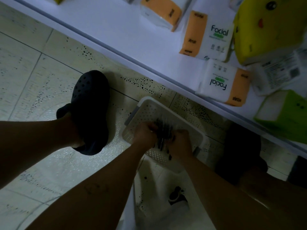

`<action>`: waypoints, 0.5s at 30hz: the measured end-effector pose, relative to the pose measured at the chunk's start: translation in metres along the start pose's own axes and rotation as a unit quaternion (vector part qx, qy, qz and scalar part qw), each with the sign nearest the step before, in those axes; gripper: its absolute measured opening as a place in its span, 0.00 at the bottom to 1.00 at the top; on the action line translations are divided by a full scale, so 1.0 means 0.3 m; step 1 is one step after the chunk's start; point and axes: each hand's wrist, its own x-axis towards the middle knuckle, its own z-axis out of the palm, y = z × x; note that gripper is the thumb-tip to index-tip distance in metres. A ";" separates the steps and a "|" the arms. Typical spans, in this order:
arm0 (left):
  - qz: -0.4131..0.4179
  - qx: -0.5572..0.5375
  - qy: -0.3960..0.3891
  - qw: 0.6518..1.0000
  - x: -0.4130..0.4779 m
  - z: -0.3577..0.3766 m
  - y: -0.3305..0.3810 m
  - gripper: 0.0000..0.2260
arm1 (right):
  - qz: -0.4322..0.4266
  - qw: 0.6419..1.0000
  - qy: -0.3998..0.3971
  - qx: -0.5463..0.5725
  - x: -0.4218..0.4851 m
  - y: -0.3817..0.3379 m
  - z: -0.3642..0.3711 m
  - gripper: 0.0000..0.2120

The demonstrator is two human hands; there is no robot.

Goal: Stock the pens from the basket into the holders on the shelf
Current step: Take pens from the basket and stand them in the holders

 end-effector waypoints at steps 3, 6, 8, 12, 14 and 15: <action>0.011 -0.011 -0.020 1.000 -0.015 -0.007 0.004 0.18 | 0.023 1.000 0.009 0.018 0.007 -0.001 -0.045 0.04; 0.056 -0.028 -0.056 0.996 -0.047 -0.016 0.021 0.36 | 0.023 0.999 0.014 0.032 -0.019 -0.012 -0.089 0.11; 0.086 -0.031 -0.083 0.992 -0.081 -0.036 0.036 0.41 | 0.012 0.999 0.023 0.042 -0.040 -0.016 -0.116 0.15; 0.039 -0.073 -0.145 0.986 -0.143 -0.092 0.062 0.39 | -0.028 0.996 0.062 0.059 -0.108 -0.047 -0.157 0.23; 0.062 -0.071 -0.143 0.985 -0.182 -0.119 0.078 0.35 | -0.047 0.994 0.070 0.064 -0.149 -0.064 -0.165 0.24; 0.081 -0.073 -0.135 0.985 -0.205 -0.131 0.089 0.33 | -0.056 0.993 0.075 0.067 -0.170 -0.073 -0.167 0.22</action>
